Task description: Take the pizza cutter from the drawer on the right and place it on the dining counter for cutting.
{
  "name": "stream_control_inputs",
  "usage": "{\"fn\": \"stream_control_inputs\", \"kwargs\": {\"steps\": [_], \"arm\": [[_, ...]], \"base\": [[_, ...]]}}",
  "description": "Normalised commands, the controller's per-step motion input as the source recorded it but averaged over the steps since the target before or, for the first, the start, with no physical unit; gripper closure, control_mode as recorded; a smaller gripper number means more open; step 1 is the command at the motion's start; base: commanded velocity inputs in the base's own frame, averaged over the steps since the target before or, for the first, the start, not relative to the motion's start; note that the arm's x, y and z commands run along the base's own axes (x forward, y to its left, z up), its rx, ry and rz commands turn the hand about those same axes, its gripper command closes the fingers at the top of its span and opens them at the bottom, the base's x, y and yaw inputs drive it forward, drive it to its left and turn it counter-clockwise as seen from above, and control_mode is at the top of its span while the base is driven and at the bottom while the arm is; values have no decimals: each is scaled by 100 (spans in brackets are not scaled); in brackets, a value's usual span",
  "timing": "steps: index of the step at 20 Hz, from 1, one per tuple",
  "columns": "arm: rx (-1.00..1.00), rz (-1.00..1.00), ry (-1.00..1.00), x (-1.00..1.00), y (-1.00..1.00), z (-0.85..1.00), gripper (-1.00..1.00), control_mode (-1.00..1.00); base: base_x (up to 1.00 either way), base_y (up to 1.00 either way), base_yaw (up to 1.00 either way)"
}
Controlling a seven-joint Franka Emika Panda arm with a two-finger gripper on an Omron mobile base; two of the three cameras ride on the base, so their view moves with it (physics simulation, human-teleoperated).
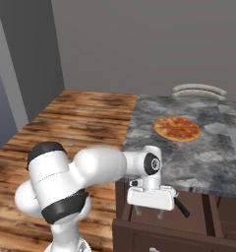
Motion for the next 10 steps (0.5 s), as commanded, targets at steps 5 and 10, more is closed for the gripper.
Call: {"fn": "stream_control_inputs", "kwargs": {"steps": [5,10], "arm": [[18,10,-7,1,-6,-30,-100,-100],[12,15,-3,19,-1,-34,-100,-100]], "base": [[0,0,0],[0,0,0]]}}
